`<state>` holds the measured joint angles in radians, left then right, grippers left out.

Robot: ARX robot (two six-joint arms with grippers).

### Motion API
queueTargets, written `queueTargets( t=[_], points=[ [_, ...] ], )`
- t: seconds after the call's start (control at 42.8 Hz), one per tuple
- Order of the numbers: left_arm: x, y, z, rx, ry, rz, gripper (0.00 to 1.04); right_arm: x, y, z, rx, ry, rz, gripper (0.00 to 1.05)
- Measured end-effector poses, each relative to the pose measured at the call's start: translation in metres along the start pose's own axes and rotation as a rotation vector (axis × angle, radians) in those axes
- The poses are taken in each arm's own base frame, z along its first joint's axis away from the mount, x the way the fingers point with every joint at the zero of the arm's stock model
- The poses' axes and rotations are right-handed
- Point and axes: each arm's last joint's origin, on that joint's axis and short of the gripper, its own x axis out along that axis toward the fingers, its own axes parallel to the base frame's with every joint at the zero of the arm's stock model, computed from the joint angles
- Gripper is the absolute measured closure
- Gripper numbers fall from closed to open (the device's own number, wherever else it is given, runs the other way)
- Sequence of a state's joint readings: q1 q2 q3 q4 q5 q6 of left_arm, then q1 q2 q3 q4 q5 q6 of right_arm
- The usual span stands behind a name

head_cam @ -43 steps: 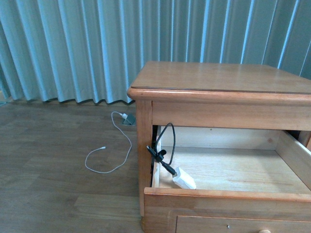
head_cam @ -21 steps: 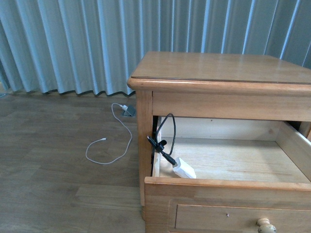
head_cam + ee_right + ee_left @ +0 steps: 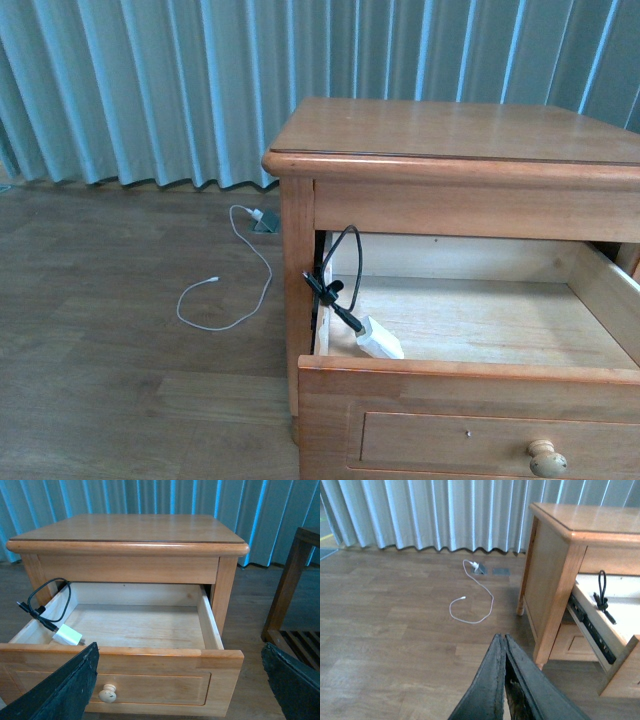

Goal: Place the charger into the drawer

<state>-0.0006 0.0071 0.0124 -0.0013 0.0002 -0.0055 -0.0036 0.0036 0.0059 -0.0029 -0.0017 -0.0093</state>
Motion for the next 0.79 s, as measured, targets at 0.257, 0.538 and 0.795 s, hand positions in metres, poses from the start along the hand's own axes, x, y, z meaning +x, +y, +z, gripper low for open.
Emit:
queueTargets(
  t=[0.257, 0.538, 0.795],
  points=[
    [0.000, 0.000, 0.000, 0.000, -0.003, 0.000, 1.01, 0.000, 0.000, 0.000, 0.000, 0.000, 0.000, 0.08],
    [0.000, 0.000, 0.000, 0.000, -0.003, 0.000, 0.65, 0.000, 0.000, 0.001, -0.064, -0.008, 0.001, 0.08],
    [0.000, 0.000, 0.000, 0.000, -0.003, 0.000, 0.26, 0.009, 0.002, -0.014, -0.242, 0.194, 0.063, 0.08]
  ],
)
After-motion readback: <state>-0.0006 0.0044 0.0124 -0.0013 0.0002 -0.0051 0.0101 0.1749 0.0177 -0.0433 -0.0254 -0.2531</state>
